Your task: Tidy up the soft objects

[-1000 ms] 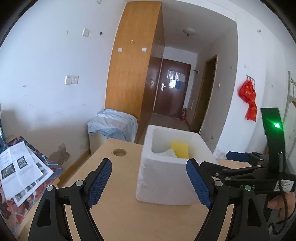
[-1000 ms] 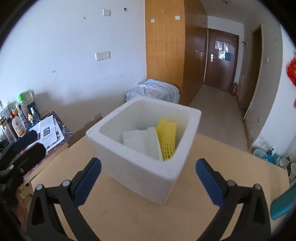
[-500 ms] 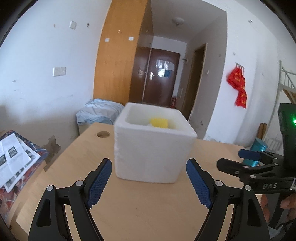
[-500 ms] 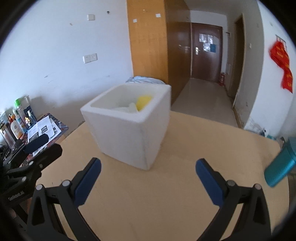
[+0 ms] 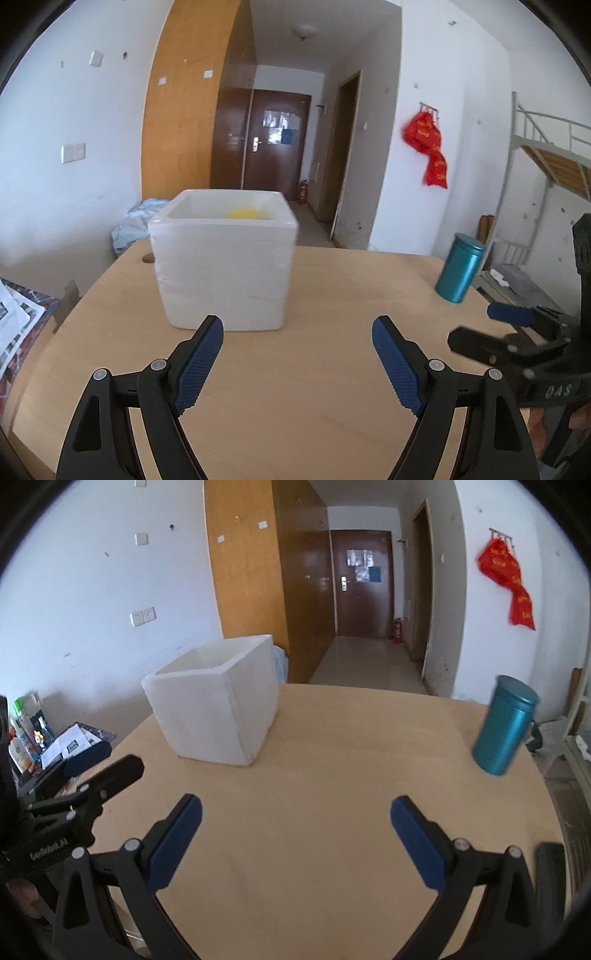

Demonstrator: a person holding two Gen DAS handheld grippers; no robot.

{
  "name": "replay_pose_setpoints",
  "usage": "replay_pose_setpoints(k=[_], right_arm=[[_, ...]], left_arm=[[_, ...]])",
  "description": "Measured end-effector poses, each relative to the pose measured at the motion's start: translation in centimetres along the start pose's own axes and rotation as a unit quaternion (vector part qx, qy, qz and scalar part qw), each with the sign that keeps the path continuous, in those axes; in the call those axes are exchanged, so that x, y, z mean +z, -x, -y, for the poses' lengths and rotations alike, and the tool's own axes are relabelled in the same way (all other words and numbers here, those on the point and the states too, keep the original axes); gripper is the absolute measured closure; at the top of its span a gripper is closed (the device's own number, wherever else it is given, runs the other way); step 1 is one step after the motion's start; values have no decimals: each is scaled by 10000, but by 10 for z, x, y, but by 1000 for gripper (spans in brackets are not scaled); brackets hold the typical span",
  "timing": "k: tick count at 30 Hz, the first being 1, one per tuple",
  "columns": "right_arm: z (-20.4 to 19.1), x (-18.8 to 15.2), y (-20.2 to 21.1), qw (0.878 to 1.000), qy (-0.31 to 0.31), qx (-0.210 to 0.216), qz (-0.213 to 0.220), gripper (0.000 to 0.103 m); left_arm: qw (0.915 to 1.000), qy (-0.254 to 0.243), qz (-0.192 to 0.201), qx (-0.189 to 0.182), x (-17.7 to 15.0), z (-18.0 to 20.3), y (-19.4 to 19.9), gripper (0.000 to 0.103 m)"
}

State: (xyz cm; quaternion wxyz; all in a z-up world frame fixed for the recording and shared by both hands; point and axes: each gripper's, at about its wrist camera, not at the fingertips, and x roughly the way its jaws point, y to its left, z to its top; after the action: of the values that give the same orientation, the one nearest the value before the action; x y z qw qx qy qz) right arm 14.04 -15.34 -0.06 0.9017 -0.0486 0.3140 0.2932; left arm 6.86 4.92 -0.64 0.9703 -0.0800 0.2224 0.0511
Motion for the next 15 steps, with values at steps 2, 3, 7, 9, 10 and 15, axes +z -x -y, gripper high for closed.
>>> replay_pose_setpoints(k=[2,3,7,9,10,15], right_arm=[[0,-6,10,9999,15,-105,115,0],[1,-9,15,9998,-26,-125,169,0],[3,-19,27,9988,-169,-246,401,0],[2,-24,34,9977,-131,-366,551,0],[1,-26,38,9967,-107,-485,646,0],[-5,-29,59,9920,-84,-561,1131,0]], left_arm=[[9999,-39,54,-77,-3,9,9,20],[9999,-71,110,-92,-5,13,14,20],[9989,-206,421,17,-8,25,32,20],[9984,-267,493,31,-11,30,39,20],[9983,-273,516,39,-11,32,42,20],[9959,-336,835,62,-10,35,65,20]])
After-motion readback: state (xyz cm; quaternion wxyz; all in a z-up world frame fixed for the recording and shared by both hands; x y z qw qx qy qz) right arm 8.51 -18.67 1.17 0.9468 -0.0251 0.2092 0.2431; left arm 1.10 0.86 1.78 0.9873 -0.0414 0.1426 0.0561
